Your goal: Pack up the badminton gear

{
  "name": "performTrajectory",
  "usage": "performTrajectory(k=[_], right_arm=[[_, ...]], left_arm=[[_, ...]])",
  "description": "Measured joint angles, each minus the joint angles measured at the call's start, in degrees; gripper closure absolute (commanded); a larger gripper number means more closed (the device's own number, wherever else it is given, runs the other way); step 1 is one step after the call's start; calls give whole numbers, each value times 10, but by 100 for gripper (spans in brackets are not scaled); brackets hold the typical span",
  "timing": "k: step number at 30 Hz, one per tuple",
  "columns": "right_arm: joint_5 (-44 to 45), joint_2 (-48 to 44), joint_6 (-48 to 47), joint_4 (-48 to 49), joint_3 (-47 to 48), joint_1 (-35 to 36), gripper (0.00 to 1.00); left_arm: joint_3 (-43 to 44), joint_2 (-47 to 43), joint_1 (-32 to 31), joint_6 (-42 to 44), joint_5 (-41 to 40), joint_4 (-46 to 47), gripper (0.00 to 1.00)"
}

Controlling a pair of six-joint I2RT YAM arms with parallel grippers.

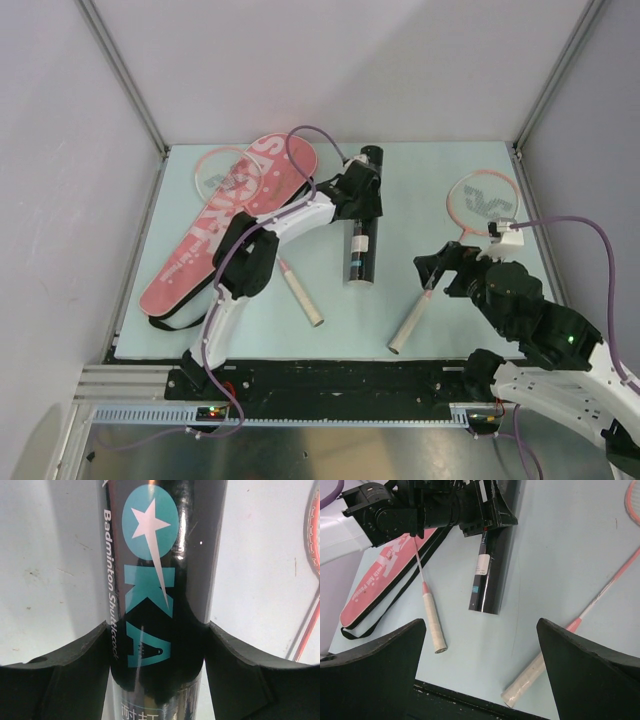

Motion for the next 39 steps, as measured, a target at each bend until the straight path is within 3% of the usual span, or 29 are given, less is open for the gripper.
performTrajectory(k=[8, 11, 20, 30, 34, 39], right_arm=[[-14, 34, -2, 15, 0, -2, 0], [-23, 60, -1, 25, 0, -2, 1], [-92, 172, -17, 122, -17, -3, 7], [-248, 390, -54, 303, -50, -4, 39], [-296, 502, -59, 381, -48, 8, 37], [-310, 617, -75, 409, -17, 38, 36]], left_arm=[[-3, -6, 16, 38, 26, 4, 7], [-29, -38, 19, 56, 27, 6, 4], [-181, -251, 47, 119, -1, 6, 6], [-377, -548, 99, 197, -123, -77, 7], [-457, -669, 108, 189, -148, -102, 8], [-529, -764, 152, 130, -139, -114, 14]])
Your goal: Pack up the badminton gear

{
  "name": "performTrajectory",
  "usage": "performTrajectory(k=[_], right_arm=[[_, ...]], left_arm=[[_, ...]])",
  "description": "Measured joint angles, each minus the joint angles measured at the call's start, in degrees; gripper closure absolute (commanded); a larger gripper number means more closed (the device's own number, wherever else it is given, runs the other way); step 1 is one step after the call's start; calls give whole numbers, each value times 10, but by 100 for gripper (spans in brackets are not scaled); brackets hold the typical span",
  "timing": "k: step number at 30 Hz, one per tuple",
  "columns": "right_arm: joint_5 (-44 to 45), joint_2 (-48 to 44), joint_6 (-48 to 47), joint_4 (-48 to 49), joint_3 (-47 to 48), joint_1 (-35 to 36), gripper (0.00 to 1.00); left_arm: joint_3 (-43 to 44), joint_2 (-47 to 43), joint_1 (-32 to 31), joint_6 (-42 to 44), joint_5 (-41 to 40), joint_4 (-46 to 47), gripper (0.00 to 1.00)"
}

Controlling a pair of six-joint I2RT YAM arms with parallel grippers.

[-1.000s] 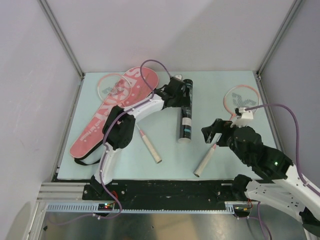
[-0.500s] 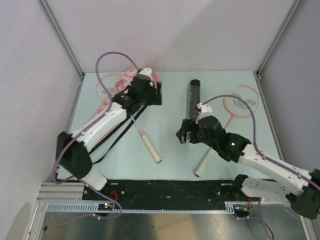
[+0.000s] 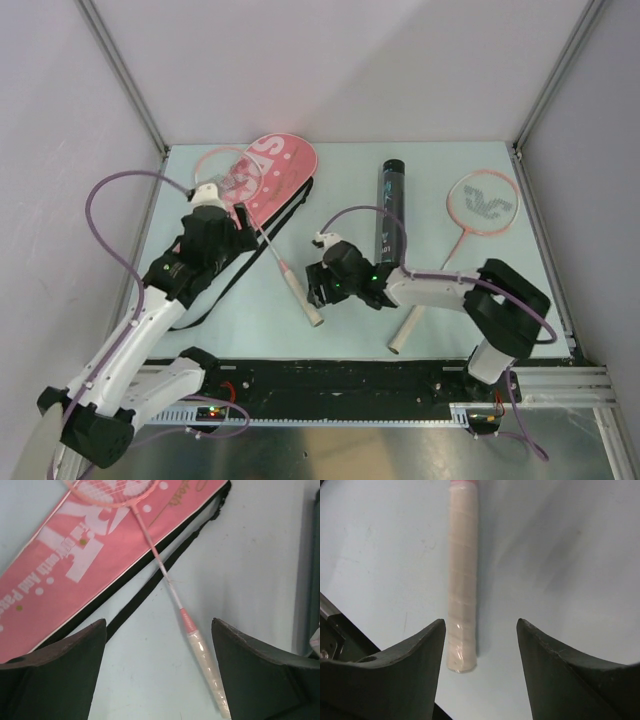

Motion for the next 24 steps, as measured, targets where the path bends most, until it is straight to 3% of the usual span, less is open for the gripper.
performTrajectory(k=[8, 18, 24], right_arm=[[17, 118, -20, 14, 95, 37, 43], [72, 145, -20, -29, 116, 66, 81], [101, 119, -12, -46, 103, 92, 86]], left_arm=[[-62, 15, 53, -105, 24, -1, 19], [-80, 149, 70, -170, 76, 66, 17], [-82, 245, 93, -206, 119, 130, 25]])
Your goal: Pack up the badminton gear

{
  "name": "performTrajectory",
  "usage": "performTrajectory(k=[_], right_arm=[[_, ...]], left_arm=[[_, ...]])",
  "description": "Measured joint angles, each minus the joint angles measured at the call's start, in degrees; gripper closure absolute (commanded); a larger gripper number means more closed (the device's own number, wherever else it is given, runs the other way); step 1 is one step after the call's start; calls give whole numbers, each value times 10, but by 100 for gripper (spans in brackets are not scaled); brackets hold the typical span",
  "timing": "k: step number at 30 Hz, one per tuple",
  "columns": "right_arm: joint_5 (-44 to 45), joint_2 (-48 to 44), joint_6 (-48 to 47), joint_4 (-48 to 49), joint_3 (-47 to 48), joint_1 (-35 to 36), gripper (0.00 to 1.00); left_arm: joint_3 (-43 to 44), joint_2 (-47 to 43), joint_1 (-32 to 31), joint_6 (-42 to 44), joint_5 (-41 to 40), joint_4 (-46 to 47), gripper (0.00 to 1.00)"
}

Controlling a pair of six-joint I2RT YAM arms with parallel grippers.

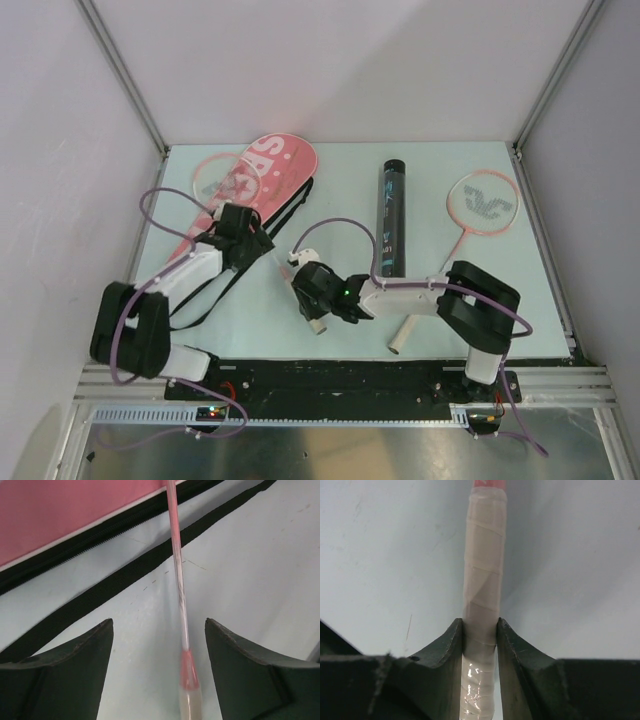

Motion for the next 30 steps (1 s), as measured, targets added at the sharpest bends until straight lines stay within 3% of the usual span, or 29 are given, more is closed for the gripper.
performTrajectory(k=[4, 6, 9, 12, 16, 19, 24, 30], right_arm=[[10, -40, 13, -9, -27, 26, 86], [19, -55, 22, -12, -37, 40, 86], [33, -74, 35, -15, -53, 57, 83], [34, -86, 46, -14, -70, 65, 70], [23, -93, 58, 2, -81, 64, 42], [-3, -115, 60, 18, -94, 57, 32], [-63, -160, 65, 70, -132, 2, 28], [-132, -160, 96, 156, -153, -58, 30]], left_arm=[[0, 66, 1, -14, 19, 28, 37], [0, 91, 1, -17, 29, 41, 49], [0, 117, 1, -23, 40, 58, 75], [0, 124, 1, -29, 50, 69, 95], [-3, 123, 1, -50, 74, 90, 100], [-21, 102, 0, -54, 91, 105, 100], [-70, 40, -2, -54, 117, 133, 100], [-116, -16, -12, -69, 139, 169, 100]])
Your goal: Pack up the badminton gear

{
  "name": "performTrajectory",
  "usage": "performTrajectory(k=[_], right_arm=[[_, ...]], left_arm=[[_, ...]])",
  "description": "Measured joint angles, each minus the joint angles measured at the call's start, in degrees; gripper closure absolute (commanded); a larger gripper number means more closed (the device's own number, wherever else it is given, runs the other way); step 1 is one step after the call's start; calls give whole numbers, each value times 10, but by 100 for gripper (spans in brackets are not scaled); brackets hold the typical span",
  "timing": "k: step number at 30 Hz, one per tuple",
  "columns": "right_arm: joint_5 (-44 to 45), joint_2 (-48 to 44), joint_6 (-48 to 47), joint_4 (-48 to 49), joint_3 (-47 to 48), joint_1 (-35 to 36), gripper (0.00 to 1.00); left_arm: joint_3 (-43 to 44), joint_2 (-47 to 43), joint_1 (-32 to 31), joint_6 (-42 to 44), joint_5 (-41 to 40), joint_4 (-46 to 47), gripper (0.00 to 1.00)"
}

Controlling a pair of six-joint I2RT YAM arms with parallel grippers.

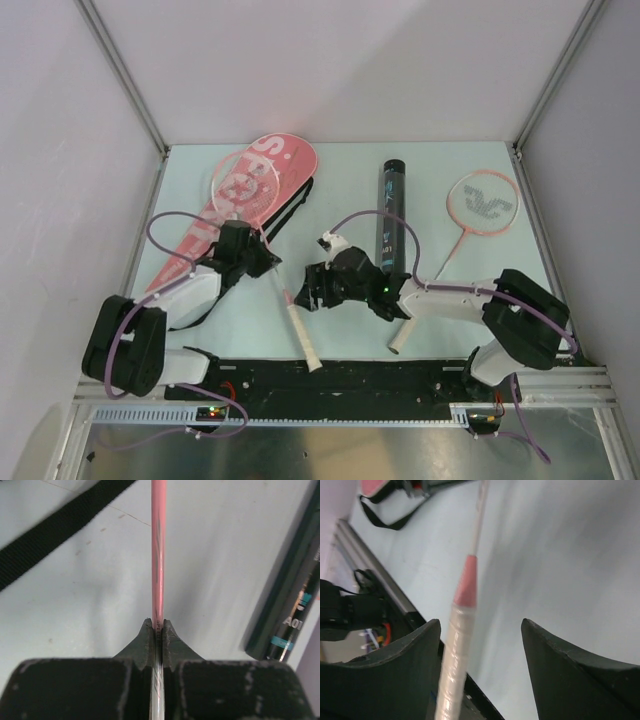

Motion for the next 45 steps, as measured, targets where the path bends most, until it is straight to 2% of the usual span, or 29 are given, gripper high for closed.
performTrajectory(k=[8, 12, 16, 20, 22, 26, 28, 31, 34, 35, 37, 38, 40, 42, 45], right_arm=[[-96, 83, 44, 141, 0, -28, 39], [-123, 110, 53, 172, 0, -35, 59], [-137, 112, 57, 200, 0, -37, 66], [-140, 114, 59, 216, 0, -37, 84], [-141, 116, 62, 218, -1, -37, 83], [-151, 118, 64, 231, -3, -42, 65], [-155, 119, 63, 242, -3, -42, 66], [-158, 124, 64, 260, -3, -42, 76], [-159, 128, 70, 259, -3, -41, 95], [-156, 130, 76, 253, -3, -41, 97], [-152, 131, 76, 250, -4, -43, 99], [-150, 130, 76, 251, -4, -42, 100], [-146, 126, 76, 251, -8, -41, 100], [-140, 116, 76, 249, -20, -42, 100], [-135, 85, 80, 237, -43, -51, 100]], left_arm=[[-16, -33, -19, -16, 17, 48, 100], [-30, -51, -20, -19, 24, 64, 100], [-43, -66, -20, -19, 26, 73, 100], [-49, -73, -20, -19, 34, 75, 100], [-49, -77, -20, -17, 35, 76, 100], [-49, -85, -20, -15, 36, 80, 100], [-52, -92, -20, -17, 40, 82, 100], [-57, -96, -21, -26, 60, 87, 100], [-60, -97, -21, -31, 66, 88, 100], [-61, -98, -21, -31, 66, 90, 100], [-64, -103, -21, -30, 65, 92, 81], [-64, -105, -21, -29, 64, 92, 63], [-65, -108, -21, -25, 66, 91, 39], [-65, -115, -22, -15, 71, 91, 30], [-65, -134, -22, 9, 75, 87, 27]])
